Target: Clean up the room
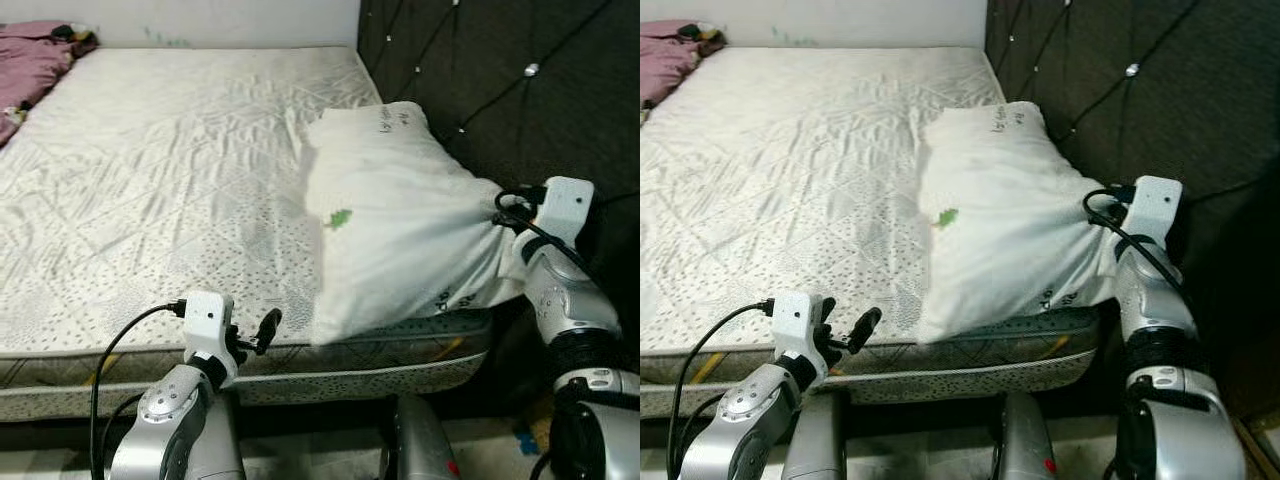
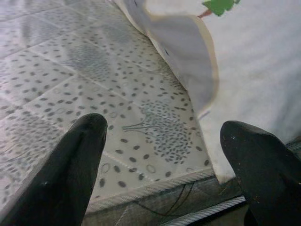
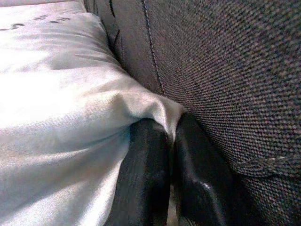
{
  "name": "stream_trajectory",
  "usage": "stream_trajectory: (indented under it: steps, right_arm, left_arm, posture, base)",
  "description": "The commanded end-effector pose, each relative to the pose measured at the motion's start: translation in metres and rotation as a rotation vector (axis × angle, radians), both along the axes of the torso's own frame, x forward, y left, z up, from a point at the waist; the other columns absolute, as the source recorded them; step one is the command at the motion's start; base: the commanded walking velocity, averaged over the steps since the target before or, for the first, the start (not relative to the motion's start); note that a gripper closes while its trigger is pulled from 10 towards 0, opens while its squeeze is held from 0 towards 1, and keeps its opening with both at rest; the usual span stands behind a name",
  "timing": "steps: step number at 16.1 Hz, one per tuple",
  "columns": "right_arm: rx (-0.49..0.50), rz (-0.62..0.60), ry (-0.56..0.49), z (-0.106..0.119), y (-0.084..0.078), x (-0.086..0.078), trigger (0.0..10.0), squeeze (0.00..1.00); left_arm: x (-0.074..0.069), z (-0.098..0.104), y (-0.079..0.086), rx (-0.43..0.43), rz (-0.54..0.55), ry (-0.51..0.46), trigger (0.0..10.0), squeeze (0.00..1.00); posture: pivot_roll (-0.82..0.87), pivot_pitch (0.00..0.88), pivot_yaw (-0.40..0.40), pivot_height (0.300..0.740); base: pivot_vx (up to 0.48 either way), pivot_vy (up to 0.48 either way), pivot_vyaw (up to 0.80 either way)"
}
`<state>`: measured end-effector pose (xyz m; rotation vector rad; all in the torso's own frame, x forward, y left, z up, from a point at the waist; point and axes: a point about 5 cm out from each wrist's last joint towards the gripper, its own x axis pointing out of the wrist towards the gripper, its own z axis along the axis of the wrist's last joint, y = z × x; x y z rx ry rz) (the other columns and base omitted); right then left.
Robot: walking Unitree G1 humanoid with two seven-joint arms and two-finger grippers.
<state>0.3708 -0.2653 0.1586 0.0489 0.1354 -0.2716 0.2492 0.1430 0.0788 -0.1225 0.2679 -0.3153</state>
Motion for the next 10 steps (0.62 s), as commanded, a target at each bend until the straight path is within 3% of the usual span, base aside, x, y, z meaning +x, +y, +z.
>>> stream_trajectory:
  steps: [1, 4, 7, 9, 10]
  right_arm:
    - [-0.037, -0.134, -0.125, 0.039, -0.039, -0.002, 0.0, 0.0]
    - [-0.035, -0.189, -0.119, 0.032, -0.052, -0.007, 0.0, 0.0]
    - [-0.083, -0.152, -0.08, 0.004, -0.04, -0.017, 0.0, 0.0]
    - [-0.069, -0.161, -0.056, -0.023, -0.03, -0.039, 0.0, 0.0]
    - [-0.07, -0.162, -0.057, -0.025, -0.028, -0.042, 0.0, 0.0]
  left_arm:
    - [-0.003, -0.002, -0.001, 0.013, 0.002, 0.006, 10.0, 0.0]
    - [-0.001, -0.002, -0.001, 0.017, -0.004, 0.006, 10.0, 0.0]
    - [0.0, -0.001, 0.002, 0.026, 0.001, 0.003, 10.0, 0.0]
    - [-0.003, -0.003, 0.0, 0.03, -0.002, 0.01, 10.0, 0.0]
    - [-0.004, -0.003, 0.0, 0.03, -0.003, 0.011, 10.0, 0.0]
  posture:
    - [0.04, 0.022, -0.037, 0.546]
    - [0.03, 0.025, -0.034, 0.546]
    - [0.04, 0.027, -0.034, 0.546]
    - [0.03, 0.028, -0.033, 0.546]
    - [0.03, 0.031, -0.033, 0.546]
  base:
    - [0.0, 0.0, 0.0]
    - [0.0, 0.0, 0.0]
    - [0.0, 0.0, 0.0]
    - [0.0, 0.0, 0.0]
    - [0.0, 0.0, 0.0]
